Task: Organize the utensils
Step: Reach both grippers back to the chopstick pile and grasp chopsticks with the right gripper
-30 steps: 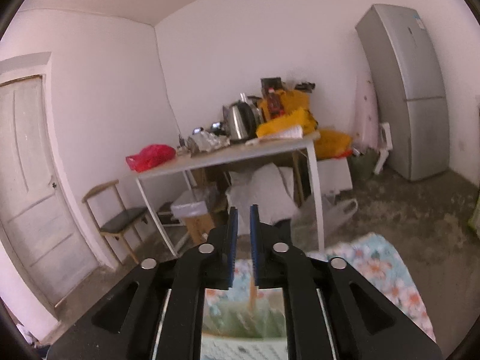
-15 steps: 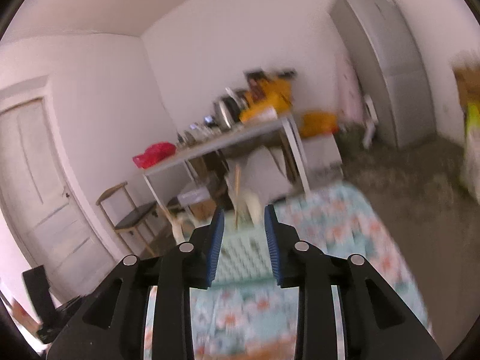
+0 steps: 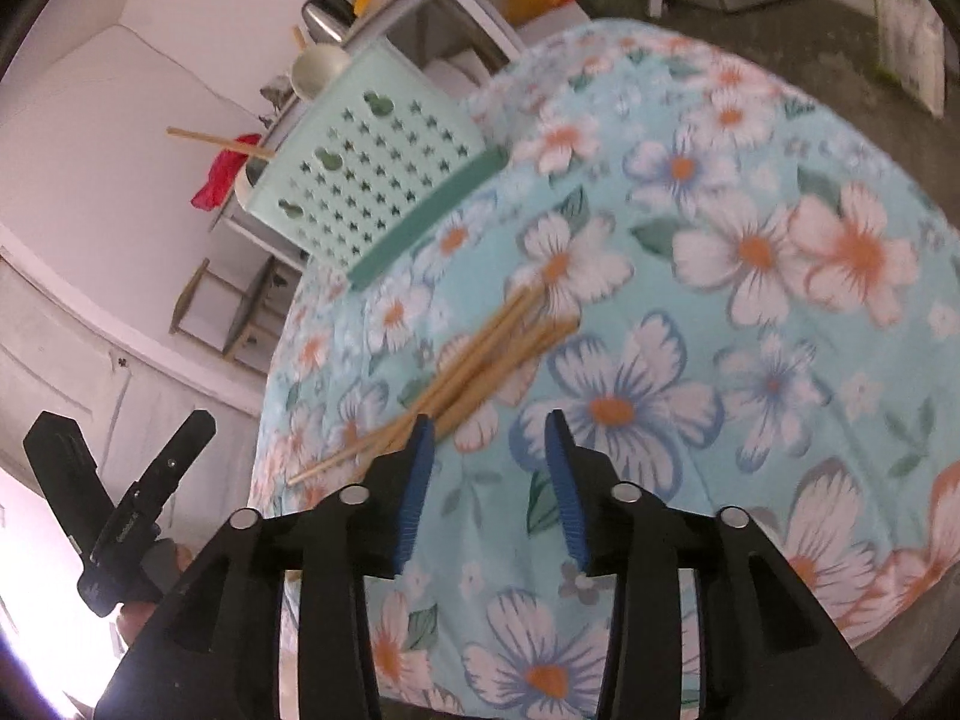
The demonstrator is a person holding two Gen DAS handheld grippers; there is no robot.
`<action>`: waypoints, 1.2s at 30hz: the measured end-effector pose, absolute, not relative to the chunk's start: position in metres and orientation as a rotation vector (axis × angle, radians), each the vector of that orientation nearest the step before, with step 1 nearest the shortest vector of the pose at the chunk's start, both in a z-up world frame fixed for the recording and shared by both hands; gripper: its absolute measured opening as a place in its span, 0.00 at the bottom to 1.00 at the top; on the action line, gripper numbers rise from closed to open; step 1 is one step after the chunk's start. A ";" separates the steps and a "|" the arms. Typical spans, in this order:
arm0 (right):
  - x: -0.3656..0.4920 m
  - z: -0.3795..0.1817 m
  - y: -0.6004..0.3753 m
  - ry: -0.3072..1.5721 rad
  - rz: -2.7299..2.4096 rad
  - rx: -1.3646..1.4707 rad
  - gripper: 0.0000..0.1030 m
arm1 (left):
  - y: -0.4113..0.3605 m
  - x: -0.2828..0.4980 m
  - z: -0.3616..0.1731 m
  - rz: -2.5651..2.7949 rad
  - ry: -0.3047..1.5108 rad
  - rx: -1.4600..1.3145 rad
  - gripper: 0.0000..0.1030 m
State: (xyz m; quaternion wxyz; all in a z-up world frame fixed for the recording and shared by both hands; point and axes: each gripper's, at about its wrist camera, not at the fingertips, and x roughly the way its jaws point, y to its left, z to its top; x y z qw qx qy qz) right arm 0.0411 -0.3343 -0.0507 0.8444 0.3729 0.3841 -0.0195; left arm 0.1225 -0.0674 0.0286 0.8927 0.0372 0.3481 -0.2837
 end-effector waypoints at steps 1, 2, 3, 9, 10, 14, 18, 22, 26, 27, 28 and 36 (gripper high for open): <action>0.043 -0.051 -0.334 0.818 -0.034 0.794 0.40 | -0.067 0.122 0.028 -0.587 0.724 0.076 0.88; 0.046 -0.052 -0.333 0.823 -0.025 0.803 0.40 | -0.067 0.121 0.026 -0.583 0.729 0.077 0.88; 0.048 -0.056 -0.334 0.826 -0.017 0.812 0.40 | -0.067 0.121 0.025 -0.579 0.732 0.079 0.88; 0.042 -0.063 -0.332 0.841 0.037 0.868 0.40 | -0.070 0.121 0.017 -0.518 0.748 0.145 0.88; 0.042 -0.063 -0.331 0.843 0.050 0.875 0.40 | -0.072 0.122 0.015 -0.500 0.755 0.161 0.88; 0.049 -0.066 -0.324 0.858 0.089 0.893 0.40 | -0.075 0.126 0.005 -0.465 0.794 0.185 0.88; 0.059 -0.071 -0.320 0.862 0.105 0.930 0.37 | -0.077 0.126 -0.001 -0.455 0.808 0.203 0.88; 0.073 -0.079 -0.319 0.853 0.109 0.983 0.26 | -0.078 0.127 -0.003 -0.444 0.817 0.206 0.88; 0.078 -0.089 -0.323 0.849 0.109 1.042 0.14 | -0.077 0.127 -0.002 -0.439 0.819 0.202 0.88; 0.078 -0.089 -0.323 0.846 0.111 1.046 0.13 | -0.078 0.127 -0.002 -0.438 0.819 0.204 0.88; 0.077 -0.089 -0.323 0.843 0.110 1.045 0.13 | -0.078 0.127 -0.001 -0.436 0.819 0.206 0.88; 0.053 -0.086 -0.343 0.854 0.109 1.063 0.12 | -0.083 0.126 0.006 -0.448 0.804 0.222 0.88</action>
